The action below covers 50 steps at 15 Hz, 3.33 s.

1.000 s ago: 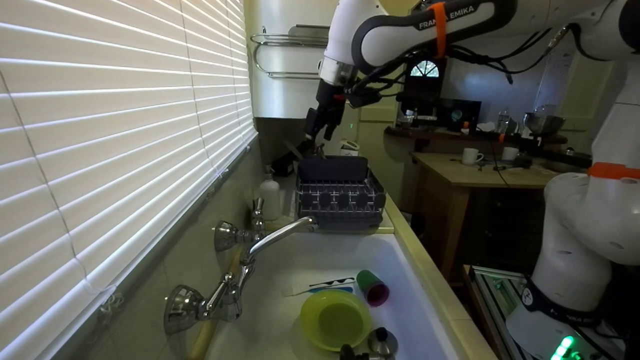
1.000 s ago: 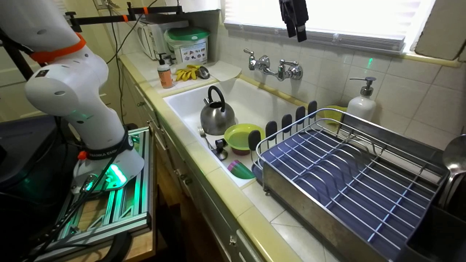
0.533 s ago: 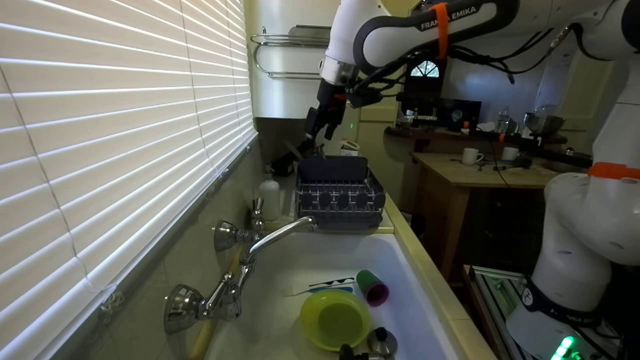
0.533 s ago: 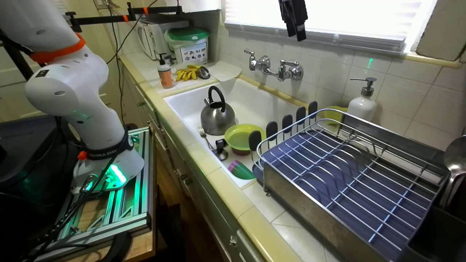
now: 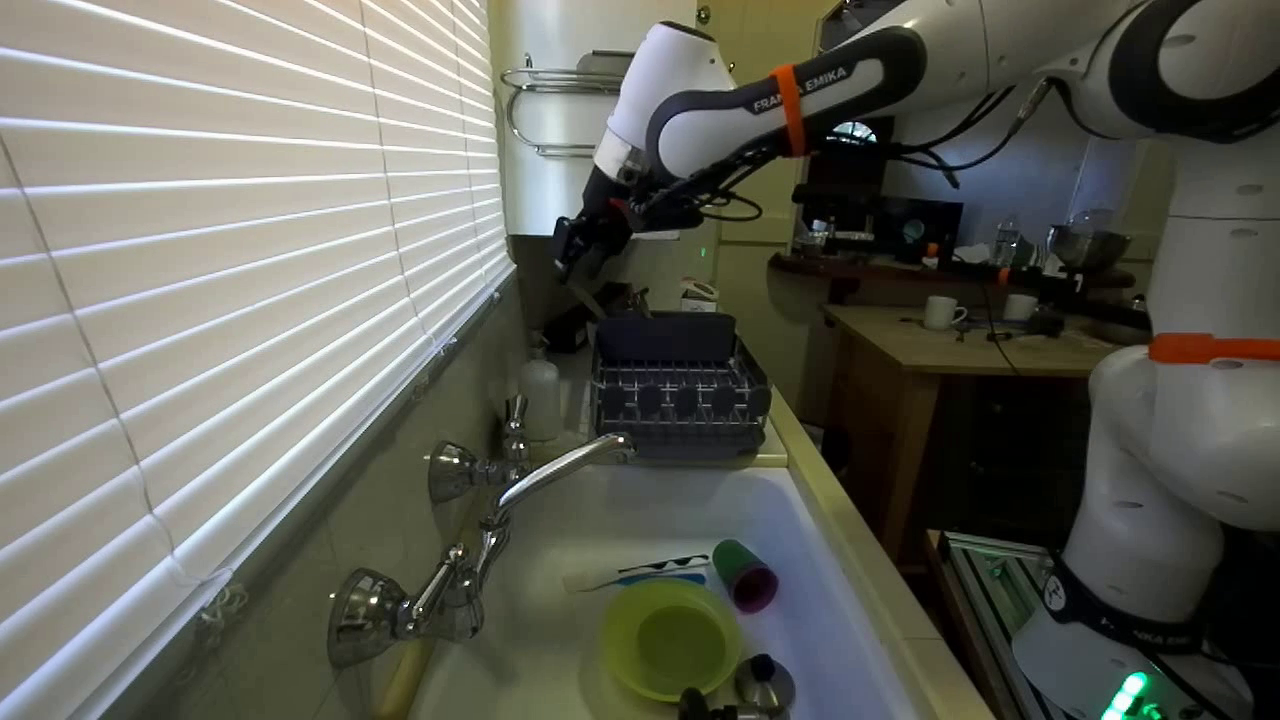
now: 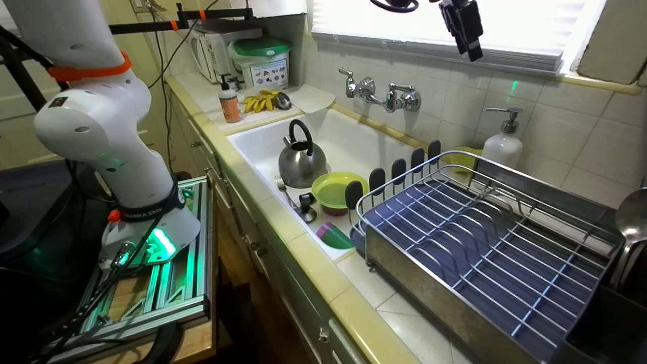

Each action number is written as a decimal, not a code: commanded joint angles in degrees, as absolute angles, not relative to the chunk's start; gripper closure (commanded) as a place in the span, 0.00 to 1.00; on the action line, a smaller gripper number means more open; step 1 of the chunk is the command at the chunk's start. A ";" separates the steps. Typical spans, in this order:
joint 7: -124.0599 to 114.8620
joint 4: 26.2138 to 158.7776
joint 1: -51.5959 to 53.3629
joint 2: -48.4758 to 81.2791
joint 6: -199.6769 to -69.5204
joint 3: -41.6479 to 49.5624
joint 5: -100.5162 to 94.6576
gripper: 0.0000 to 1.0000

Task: Push down on the squirt bottle

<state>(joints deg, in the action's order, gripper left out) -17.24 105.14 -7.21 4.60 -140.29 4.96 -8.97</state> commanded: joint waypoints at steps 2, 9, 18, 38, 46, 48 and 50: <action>-17.97 96.16 -6.44 14.20 -144.27 7.03 -10.17 0.74; -20.05 91.58 -4.17 22.60 -150.06 10.99 -13.17 1.00; -19.36 92.11 -3.74 23.29 -149.43 12.37 -11.91 1.00; -14.82 91.06 -5.00 27.56 -152.22 11.19 -8.06 1.00; -14.76 91.86 -4.81 27.93 -146.43 11.60 -6.90 1.00; -12.94 92.68 -6.13 28.73 -146.29 9.82 -4.36 1.00; -12.50 92.47 -6.11 29.50 -146.26 9.87 -3.87 1.00</action>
<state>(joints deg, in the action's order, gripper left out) -14.37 90.80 -4.89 26.35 -149.82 11.28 -6.18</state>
